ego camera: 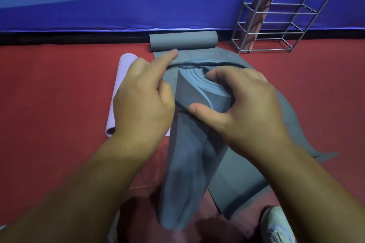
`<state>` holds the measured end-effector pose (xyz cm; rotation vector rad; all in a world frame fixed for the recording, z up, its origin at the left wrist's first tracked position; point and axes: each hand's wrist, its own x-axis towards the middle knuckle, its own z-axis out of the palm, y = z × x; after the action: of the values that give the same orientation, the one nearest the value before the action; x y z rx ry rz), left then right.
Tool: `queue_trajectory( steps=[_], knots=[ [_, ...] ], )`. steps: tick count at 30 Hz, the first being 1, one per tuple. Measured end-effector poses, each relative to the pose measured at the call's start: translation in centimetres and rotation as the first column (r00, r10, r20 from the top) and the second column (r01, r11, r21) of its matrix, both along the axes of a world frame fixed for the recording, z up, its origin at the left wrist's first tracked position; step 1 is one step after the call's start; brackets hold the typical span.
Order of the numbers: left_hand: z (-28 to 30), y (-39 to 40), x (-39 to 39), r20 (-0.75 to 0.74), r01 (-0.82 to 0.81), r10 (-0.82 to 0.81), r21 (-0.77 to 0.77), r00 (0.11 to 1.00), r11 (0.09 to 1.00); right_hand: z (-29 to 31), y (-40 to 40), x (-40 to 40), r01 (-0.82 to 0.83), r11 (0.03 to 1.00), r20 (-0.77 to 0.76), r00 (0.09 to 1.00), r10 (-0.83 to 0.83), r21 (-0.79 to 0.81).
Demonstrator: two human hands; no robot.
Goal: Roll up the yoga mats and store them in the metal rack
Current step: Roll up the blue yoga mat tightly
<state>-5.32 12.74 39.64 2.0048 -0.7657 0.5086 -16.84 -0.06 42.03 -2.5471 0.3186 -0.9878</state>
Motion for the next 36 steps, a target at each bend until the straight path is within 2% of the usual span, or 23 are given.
queue_trajectory(
  steps=[3, 5, 7, 11, 14, 16, 18, 21, 23, 24, 25, 26, 28, 30, 33, 36],
  knots=[
    [0.3, 0.3, 1.5, -0.064, 0.004, 0.0, 0.061, 0.998, 0.998, 0.0, 0.4, -0.4, -0.075, 0.997, -0.022, 0.997, 0.075, -0.017],
    [0.8, 0.5, 2.1, -0.16, 0.019, -0.021, -0.017, 0.987, 1.0, 0.0, 0.7, -0.8, -0.103, 0.994, -0.027, 0.994, 0.103, -0.02],
    [1.2, 0.7, 2.6, -0.189, 0.068, -0.086, -0.102, 0.978, 0.992, 0.1, 0.9, -1.1, -0.116, 0.993, -0.029, 0.993, 0.115, -0.022],
    [1.2, 0.9, 2.9, -0.098, 0.102, -0.1, 0.019, 0.99, 0.995, 0.1, 1.0, -1.6, -0.113, 0.993, -0.037, 0.993, 0.112, -0.023],
    [1.0, 0.4, 3.0, -0.193, 0.12, -0.099, 0.099, 0.976, 0.988, 0.1, 1.1, -1.8, -0.132, 0.991, -0.038, 0.991, 0.131, -0.028],
    [1.0, 0.1, 3.1, -0.403, 0.21, -0.188, 0.011, 0.896, 0.978, 0.0, 1.3, -1.9, -0.162, 0.986, -0.032, 0.986, 0.161, -0.036],
    [1.5, -0.1, 3.2, -0.584, 0.267, -0.304, -0.152, 0.753, 0.952, 0.0, 1.4, -2.1, -0.2, 0.979, -0.039, 0.979, 0.198, -0.048],
    [2.1, -0.4, 3.4, -0.694, 0.273, -0.397, -0.289, 0.6, 0.918, 0.2, 1.5, -2.4, -0.264, 0.962, -0.057, 0.964, 0.26, -0.069],
    [2.1, -0.5, 3.5, -0.799, 0.256, -0.441, -0.364, 0.409, 0.896, 0.3, 1.5, -2.7, -0.297, 0.952, -0.062, 0.954, 0.293, -0.071],
    [2.1, -0.5, 3.5, -0.847, 0.267, -0.446, -0.376, 0.29, 0.887, 0.3, 1.5, -2.9, -0.303, 0.95, -0.06, 0.952, 0.299, -0.072],
    [1.7, -0.4, 3.5, -0.877, 0.284, -0.43, -0.365, 0.214, 0.886, 0.3, 1.4, -3.0, -0.303, 0.95, -0.056, 0.952, 0.299, -0.072],
    [0.9, -0.5, 3.7, -0.893, 0.313, -0.404, -0.332, 0.199, 0.89, 0.2, 1.2, -3.1, -0.298, 0.952, -0.052, 0.954, 0.295, -0.073],
    [0.1, -0.7, 3.8, -0.911, 0.359, -0.342, -0.248, 0.23, 0.9, 0.1, 0.9, -3.2, -0.287, 0.956, -0.045, 0.958, 0.285, -0.062],
    [-0.1, -0.6, 3.9, -0.928, 0.413, -0.312, -0.206, 0.205, 0.887, 0.1, 0.4, -3.2, -0.276, 0.96, -0.044, 0.961, 0.274, -0.047],
    [0.7, -0.1, 4.1, -0.924, 0.493, -0.342, -0.219, 0.173, 0.842, 0.2, -0.1, -3.1, -0.248, 0.969, -0.046, 0.968, 0.247, -0.021],
    [1.4, 0.2, 3.9, -0.912, 0.496, -0.389, -0.279, 0.132, 0.822, 0.1, -0.1, -2.6, -0.253, 0.967, -0.061, 0.965, 0.254, 0.018]
  ],
)
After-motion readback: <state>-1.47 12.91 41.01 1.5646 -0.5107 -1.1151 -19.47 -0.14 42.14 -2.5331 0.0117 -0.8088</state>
